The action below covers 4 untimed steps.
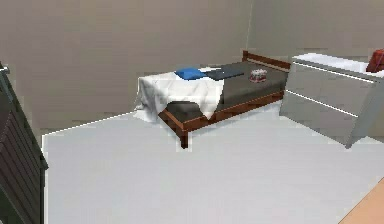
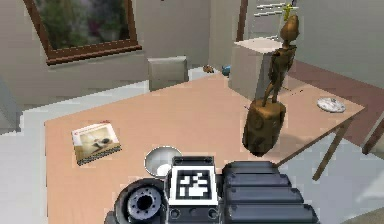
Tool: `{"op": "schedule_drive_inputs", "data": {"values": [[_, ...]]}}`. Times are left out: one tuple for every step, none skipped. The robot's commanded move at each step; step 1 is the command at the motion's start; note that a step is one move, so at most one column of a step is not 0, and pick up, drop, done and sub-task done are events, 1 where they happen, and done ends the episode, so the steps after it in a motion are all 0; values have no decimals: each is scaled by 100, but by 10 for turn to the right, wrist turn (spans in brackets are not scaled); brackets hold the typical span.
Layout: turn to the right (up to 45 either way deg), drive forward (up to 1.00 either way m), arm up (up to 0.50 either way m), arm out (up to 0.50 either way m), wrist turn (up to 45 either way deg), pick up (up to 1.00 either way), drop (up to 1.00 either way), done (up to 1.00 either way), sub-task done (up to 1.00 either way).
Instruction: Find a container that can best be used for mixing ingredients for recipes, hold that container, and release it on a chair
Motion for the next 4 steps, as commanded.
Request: {"op": "schedule_drive_inputs", "data": {"values": [[0, 0, 0, 20, 0, 0, 0, 0, 0], [0, 0, 0, 0, 450, 0, 0, 0, 0], [0, 0, 0, 0, 450, 0, 0, 0, 0], [0, 0, 0, 0, 450, 0, 0, 0, 0]]}}
